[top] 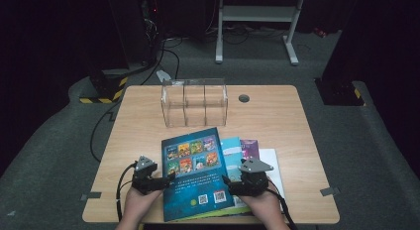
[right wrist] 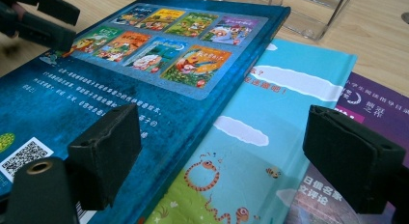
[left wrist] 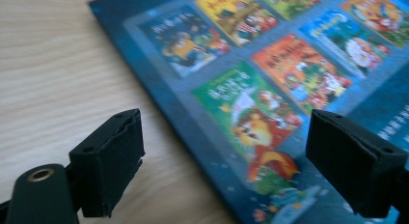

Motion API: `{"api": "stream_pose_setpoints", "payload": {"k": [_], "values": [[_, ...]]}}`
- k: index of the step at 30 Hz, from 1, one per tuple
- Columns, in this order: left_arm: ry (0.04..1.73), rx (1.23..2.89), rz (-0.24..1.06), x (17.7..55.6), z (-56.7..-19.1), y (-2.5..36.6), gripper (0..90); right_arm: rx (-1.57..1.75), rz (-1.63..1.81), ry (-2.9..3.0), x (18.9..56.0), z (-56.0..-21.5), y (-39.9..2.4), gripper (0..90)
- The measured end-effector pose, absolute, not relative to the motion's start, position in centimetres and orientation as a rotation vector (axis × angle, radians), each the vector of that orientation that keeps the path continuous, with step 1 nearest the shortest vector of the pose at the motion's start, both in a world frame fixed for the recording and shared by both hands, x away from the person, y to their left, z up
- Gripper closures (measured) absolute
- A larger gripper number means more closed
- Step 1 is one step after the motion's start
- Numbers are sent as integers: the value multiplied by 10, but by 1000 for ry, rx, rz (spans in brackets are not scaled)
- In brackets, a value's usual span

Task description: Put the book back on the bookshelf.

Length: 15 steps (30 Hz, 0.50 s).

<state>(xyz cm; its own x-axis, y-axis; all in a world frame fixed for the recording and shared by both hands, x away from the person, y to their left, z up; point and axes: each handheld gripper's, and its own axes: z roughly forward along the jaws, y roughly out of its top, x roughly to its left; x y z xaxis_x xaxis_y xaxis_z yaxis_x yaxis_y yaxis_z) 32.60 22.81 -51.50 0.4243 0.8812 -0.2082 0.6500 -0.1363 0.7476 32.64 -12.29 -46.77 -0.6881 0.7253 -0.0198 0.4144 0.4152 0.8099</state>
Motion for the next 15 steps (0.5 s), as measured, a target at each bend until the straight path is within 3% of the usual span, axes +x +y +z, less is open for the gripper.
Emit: {"api": "stream_pose_setpoints", "payload": {"k": [15], "values": [[1324, 1840, 252, 323, -522, 219, 58, 985, 1155, 2305, 321, -470, -117, 130]]}}
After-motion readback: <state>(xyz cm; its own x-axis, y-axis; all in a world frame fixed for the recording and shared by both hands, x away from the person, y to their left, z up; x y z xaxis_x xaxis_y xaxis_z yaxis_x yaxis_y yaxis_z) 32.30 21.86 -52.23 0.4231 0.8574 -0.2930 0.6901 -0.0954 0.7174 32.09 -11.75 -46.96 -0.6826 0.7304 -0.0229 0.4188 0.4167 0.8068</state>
